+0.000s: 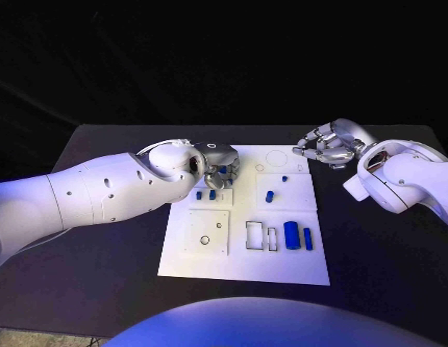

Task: Assemble the parts on the task board

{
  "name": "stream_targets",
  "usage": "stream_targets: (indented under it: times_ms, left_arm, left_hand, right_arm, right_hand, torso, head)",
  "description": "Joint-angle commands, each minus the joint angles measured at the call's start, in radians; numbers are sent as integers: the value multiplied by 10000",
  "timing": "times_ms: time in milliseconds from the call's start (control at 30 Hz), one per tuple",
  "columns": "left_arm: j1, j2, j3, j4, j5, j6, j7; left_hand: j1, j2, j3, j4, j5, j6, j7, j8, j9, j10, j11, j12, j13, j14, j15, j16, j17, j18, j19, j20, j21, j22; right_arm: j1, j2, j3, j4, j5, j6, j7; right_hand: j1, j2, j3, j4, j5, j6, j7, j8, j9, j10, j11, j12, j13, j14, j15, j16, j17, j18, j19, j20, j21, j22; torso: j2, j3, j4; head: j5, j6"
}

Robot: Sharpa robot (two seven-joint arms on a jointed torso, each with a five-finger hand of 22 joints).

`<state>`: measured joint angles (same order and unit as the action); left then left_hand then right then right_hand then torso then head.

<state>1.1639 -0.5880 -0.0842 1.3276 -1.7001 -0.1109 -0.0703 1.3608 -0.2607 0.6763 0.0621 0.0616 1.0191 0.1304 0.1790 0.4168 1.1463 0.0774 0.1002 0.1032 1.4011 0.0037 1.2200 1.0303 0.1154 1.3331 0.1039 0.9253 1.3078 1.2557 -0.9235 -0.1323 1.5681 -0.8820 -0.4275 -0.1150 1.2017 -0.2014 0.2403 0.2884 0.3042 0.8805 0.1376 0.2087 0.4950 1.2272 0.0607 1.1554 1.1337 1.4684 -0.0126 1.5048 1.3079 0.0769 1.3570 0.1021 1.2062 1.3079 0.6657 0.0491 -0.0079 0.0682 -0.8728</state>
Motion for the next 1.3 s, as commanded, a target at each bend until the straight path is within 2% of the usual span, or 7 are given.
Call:
stream_targets:
  times_ms: [33,400,700,933,1300]
  left_arm:
    - [-65,48,-47,-18,-1,288,17]
    - [-80,53,-57,-30,33,249,-12]
    - [-87,42,-60,-22,134,280,-23]
    - [-93,16,-61,-4,255,-25,43]
    - [-117,-141,-56,147,437,-666,200]
  left_hand:
    - [-18,104,69,-19,-11,67,22,-36,-22,95,-4,-80,-27,96,-19,62,45,-101,79,7,101,1227]
    - [18,258,258,-230,47,200,19,-19,-64,652,-33,-181,-136,469,-44,505,493,-217,416,3,967,1393]
    - [51,345,303,-418,102,269,-19,-8,-81,1086,-117,-205,-171,601,-109,579,530,-247,518,-48,1258,1441]
    - [90,390,285,-579,204,438,-63,68,-57,1367,-175,-225,-180,648,-160,595,519,-269,566,-94,1441,1473]
    - [103,379,310,-691,409,394,-45,23,-82,1364,-157,-326,-226,662,-157,596,498,-284,581,-109,1540,1488]
  right_arm:
    - [-6,-1,-1,19,-117,30,75]
    - [-7,1,-1,17,-128,36,76]
    - [-11,5,-1,10,-129,32,86]
    - [-17,6,-1,9,-129,19,98]
    - [-28,12,-1,4,-129,-20,126]
  right_hand:
    - [58,74,-61,-17,55,-37,-3,42,18,27,-18,35,4,501,61,-31,1192,94,-68,9,-64,973]
    - [59,75,-61,-17,56,-18,-7,54,25,47,-22,50,17,501,59,-32,1191,93,-66,8,-63,975]
    - [58,75,-60,-17,56,-10,-9,60,27,89,-24,96,64,503,58,-29,1198,93,-65,8,-64,976]
    - [57,76,-61,-17,56,0,-12,68,32,111,-26,114,78,500,56,-33,1189,97,-74,7,-83,968]
    - [57,76,-61,-17,56,0,-12,68,32,111,-26,114,78,500,56,-33,1189,97,-74,7,-83,968]
  torso:
    - [-3,6,0]
    - [-14,10,7]
    - [-13,1,1]
    - [-12,2,7]
    - [-10,-6,5]
  head:
    - [-23,2]
    - [-35,2]
    - [-31,2]
    - [-32,2]
    - [-32,47]
